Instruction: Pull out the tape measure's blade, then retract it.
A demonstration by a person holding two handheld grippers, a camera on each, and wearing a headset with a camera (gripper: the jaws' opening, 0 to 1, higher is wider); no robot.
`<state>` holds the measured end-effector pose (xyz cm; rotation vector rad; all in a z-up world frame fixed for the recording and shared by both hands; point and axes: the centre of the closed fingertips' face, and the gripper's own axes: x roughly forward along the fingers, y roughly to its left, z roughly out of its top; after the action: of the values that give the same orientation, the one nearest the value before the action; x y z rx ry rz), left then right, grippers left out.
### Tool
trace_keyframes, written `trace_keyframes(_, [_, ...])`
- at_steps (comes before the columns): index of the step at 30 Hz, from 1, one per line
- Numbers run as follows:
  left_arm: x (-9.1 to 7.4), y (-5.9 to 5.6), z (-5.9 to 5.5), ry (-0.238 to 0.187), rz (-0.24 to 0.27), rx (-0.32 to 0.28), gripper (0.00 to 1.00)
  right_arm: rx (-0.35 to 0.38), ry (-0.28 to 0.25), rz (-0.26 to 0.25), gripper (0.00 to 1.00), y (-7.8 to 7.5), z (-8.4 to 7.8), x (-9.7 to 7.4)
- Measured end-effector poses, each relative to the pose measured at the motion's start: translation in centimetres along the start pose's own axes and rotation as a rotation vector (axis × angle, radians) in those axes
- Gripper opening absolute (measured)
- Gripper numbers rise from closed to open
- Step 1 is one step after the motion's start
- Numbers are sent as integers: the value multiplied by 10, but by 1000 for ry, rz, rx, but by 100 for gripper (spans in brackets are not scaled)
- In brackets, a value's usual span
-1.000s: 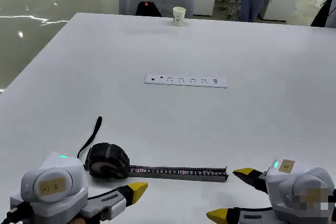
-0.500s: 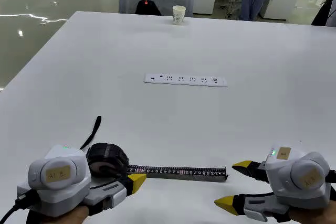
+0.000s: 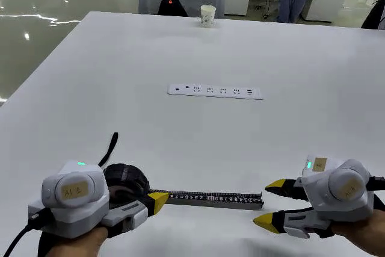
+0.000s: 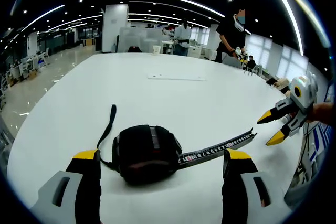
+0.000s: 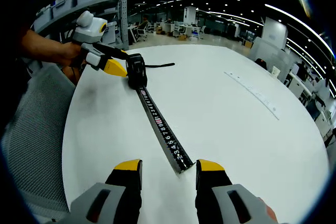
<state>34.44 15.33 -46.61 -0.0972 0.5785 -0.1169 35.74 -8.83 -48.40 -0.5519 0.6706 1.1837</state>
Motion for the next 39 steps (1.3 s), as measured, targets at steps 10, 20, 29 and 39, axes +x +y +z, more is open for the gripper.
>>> trace_keyframes(10, [6, 3, 1, 8, 17, -18, 87, -53, 37, 39, 31, -10, -3, 6])
trace_keyframes(20, [12, 7, -1, 23, 40, -21, 77, -106, 82, 96, 25, -15, -6, 13])
trace_keyframes(29, [17, 11, -1, 30, 55, -43, 71, -154, 129, 151, 19, -19, -14, 20])
trace_keyframes(39, [22, 16, 0, 33, 68, -60, 69, -187, 144, 200, 13, -19, -17, 27])
